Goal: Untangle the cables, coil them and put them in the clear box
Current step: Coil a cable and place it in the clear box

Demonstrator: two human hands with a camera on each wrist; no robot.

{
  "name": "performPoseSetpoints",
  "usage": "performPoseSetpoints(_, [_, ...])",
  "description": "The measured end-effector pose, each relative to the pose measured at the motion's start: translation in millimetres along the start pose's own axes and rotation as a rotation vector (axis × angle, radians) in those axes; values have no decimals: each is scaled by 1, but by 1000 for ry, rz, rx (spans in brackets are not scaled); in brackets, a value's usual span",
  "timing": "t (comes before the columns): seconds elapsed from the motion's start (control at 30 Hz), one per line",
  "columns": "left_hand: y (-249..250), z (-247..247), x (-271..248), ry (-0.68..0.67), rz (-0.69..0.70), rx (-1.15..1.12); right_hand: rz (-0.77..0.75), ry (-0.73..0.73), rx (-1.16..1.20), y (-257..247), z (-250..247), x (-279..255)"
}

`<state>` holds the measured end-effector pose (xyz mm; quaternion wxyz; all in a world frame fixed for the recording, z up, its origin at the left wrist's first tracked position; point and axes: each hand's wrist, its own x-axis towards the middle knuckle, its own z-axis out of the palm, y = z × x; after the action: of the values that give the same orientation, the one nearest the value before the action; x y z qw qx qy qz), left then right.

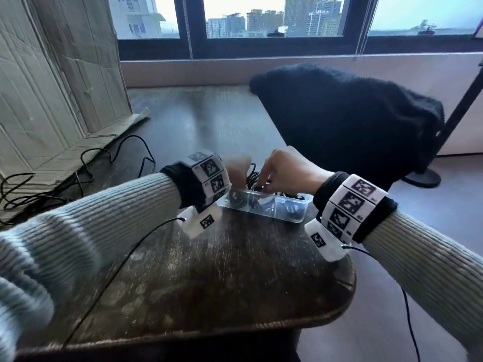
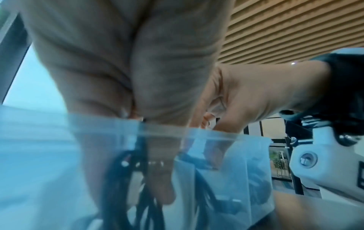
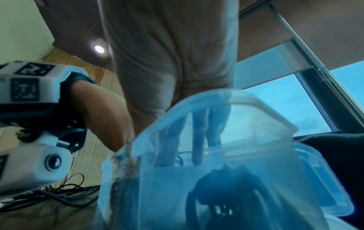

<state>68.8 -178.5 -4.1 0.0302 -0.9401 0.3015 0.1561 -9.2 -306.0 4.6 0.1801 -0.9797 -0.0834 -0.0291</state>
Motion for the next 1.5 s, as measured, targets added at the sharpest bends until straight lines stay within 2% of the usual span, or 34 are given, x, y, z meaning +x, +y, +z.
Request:
performPoseSetpoints(0.1, [-9, -4, -1, -163, 59, -129, 12, -14, -38, 3, 5, 6])
performPoseSetpoints(0.17, [-7, -3, -3, -213, 38, -170, 15, -38, -24, 2, 6, 8])
performPoseSetpoints(0.2, [-5, -4, -5, -191, 37, -153, 9, -48, -27, 1, 5, 8])
performPoseSetpoints(0.27, [-2, -4, -6, -84, -54, -92, -8, -63, -45, -3, 1, 7])
performPoseSetpoints(0.3, [-2, -4, -4, 3, -60, -75, -15, -66, -55, -5, -2, 5])
performPoseSetpoints(0.37, [-1, -7, -4, 95, -75, -74, -23, -55, -80, -11, -7, 2])
performPoseSetpoints(0.47, [-10, -2, 5, 284, -100, -247, -24, 4, -74, -15, -13, 1])
performPoseSetpoints(0.5, [-12, 0, 5, 365, -80, -280, -18, 19, -61, -15, -14, 2])
performPoseSetpoints(0.57, [-14, 3, 4, 410, -28, -263, -5, 15, -54, -13, -16, 3])
performPoseSetpoints(0.63, [-12, 4, 0, 340, 5, -240, 12, -13, -58, -10, -15, 3])
performPoseSetpoints(0.73, [-1, 5, -4, 220, -27, -125, 35, -31, -40, -6, -10, 5])
performPoseSetpoints(0.8, [3, -1, -2, 194, -45, -69, 41, -31, -37, -6, -8, 6])
performPoseSetpoints(1.0, [2, -12, 2, 192, -130, -120, -17, -67, -106, -18, -7, 12])
performPoseSetpoints(1.07, [5, -6, 1, 200, -88, -89, -41, -92, -122, -20, -8, 11])
performPoseSetpoints(1.17, [-2, -9, -14, 171, -13, -107, -55, -29, -116, -18, -17, 4])
performPoseSetpoints(1.23, [-12, -18, -30, 223, -7, -207, -60, 15, -135, -12, -22, -3])
performPoseSetpoints(1.33, [-30, -25, -45, 288, 22, -289, 18, -53, -174, -5, -22, -15])
performPoseSetpoints(1.4, [-40, -22, -52, 223, 13, -229, 55, -102, -174, -4, -17, -22])
performPoseSetpoints(1.5, [-49, -11, -58, 132, -25, -142, 79, -82, -145, -2, -14, -18])
